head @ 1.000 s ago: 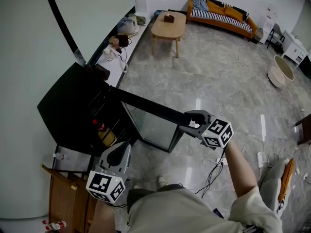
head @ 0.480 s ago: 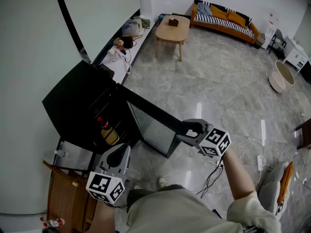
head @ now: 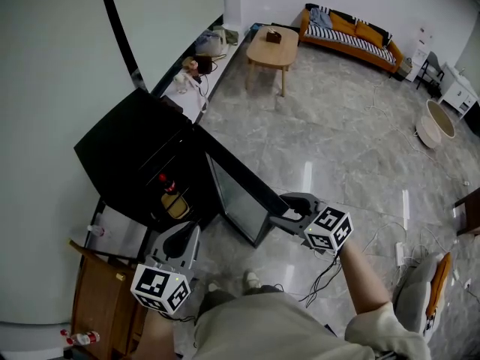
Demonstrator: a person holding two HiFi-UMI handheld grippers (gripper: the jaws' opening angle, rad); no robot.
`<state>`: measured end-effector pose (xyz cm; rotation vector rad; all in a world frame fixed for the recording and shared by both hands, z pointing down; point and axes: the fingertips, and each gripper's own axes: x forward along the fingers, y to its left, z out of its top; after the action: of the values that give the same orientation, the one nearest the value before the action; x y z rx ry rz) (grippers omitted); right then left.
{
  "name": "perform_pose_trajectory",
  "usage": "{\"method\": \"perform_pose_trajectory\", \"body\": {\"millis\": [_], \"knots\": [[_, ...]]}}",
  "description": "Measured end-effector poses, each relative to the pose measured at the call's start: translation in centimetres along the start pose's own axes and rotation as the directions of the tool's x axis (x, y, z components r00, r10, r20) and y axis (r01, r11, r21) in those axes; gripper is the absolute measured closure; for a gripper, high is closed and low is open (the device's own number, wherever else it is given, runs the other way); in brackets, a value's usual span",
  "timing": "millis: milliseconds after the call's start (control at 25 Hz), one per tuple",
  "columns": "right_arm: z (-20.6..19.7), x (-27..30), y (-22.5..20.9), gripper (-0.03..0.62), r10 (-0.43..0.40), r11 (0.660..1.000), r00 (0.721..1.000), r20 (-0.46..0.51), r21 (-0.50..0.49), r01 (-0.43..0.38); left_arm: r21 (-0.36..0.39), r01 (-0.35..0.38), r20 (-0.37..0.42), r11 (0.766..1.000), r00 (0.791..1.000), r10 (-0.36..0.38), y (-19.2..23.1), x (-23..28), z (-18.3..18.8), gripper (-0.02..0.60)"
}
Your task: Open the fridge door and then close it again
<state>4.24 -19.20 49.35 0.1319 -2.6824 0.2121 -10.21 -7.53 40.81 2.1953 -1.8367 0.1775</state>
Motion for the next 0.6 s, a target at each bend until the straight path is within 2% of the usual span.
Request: {"method": "perform_pose_trajectory", "body": {"millis": [600], "knots": [[1.2,3.8,8.6,0.367,0.066,0.998,0.998,0.018,0.014,-0.066,0.009,-0.028,0.003,1.0,1.0,0.028,1.6,-5.7,0.3,0.552]]}}
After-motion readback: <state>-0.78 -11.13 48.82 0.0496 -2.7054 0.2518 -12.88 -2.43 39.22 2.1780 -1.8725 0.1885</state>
